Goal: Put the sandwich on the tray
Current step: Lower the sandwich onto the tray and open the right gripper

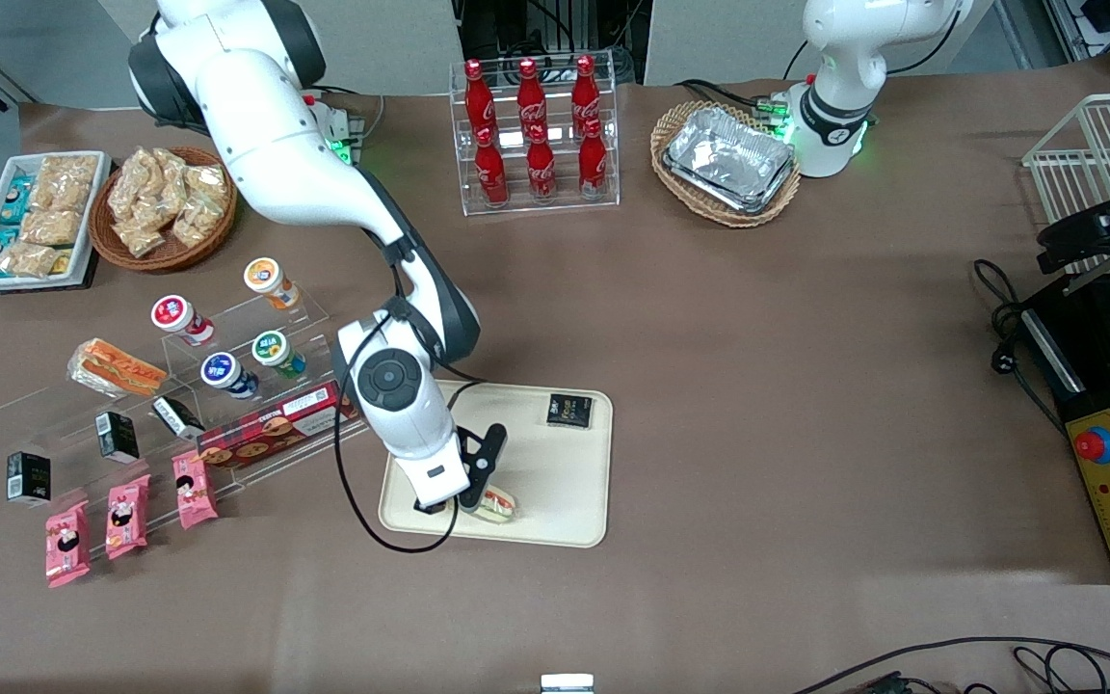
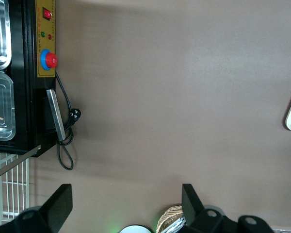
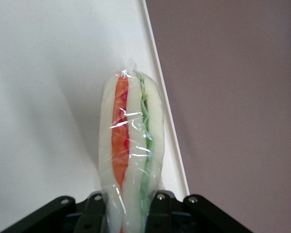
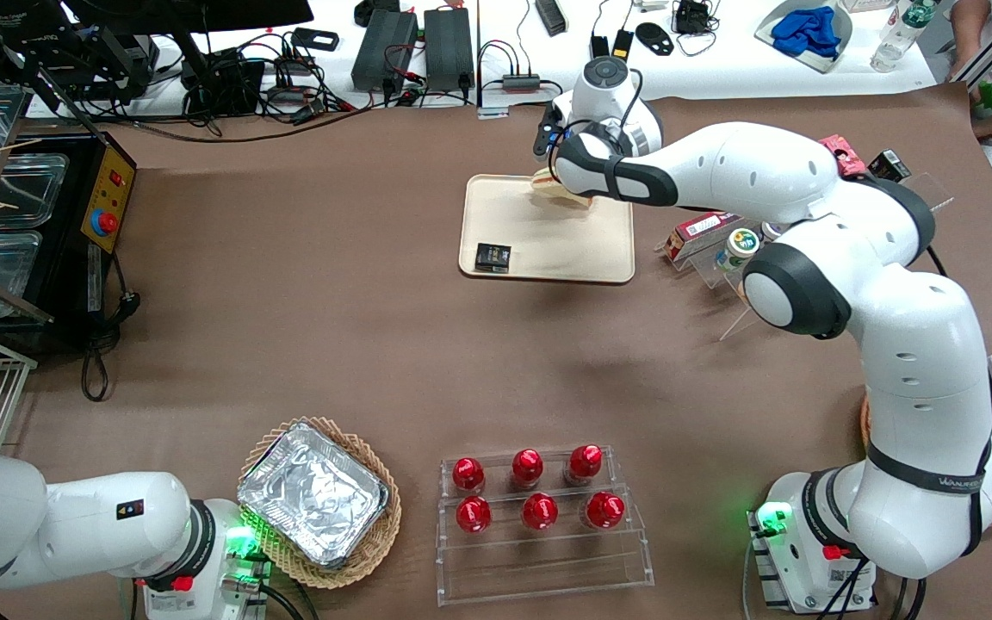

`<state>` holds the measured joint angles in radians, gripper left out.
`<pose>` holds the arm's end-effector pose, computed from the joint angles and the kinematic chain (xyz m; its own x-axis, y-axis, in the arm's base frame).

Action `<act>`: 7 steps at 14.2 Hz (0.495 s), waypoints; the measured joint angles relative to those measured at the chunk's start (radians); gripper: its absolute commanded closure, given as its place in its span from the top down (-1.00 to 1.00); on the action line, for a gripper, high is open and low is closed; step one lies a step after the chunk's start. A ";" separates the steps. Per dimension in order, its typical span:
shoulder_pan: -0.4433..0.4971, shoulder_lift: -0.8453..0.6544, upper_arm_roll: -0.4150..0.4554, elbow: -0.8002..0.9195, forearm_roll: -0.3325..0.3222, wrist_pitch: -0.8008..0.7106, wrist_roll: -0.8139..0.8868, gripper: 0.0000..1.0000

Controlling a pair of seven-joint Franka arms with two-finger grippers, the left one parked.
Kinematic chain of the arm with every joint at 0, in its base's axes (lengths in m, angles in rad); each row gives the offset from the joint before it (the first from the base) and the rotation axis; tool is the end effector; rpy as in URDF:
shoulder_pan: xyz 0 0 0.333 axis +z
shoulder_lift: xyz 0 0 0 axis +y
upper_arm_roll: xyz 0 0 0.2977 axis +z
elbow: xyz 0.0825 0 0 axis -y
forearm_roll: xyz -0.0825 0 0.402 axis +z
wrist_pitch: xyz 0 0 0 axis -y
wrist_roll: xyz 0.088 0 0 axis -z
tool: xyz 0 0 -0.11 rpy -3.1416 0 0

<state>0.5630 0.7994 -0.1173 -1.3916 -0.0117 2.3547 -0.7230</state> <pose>0.6703 0.3392 0.2237 0.3390 0.9387 0.0620 0.9215 -0.3446 0.1793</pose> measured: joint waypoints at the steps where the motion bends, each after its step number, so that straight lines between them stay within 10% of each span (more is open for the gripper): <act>1: 0.000 0.016 -0.001 0.011 0.000 0.007 -0.022 -0.87; 3: 0.000 0.031 -0.002 0.026 0.000 0.009 -0.043 -0.50; 5: 0.004 0.032 -0.002 0.029 0.000 0.009 -0.051 0.99; 7: 0.012 0.032 -0.001 0.029 0.000 0.009 -0.051 1.00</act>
<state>0.5755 0.8315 -0.1184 -1.3628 -0.0120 2.3634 -0.7741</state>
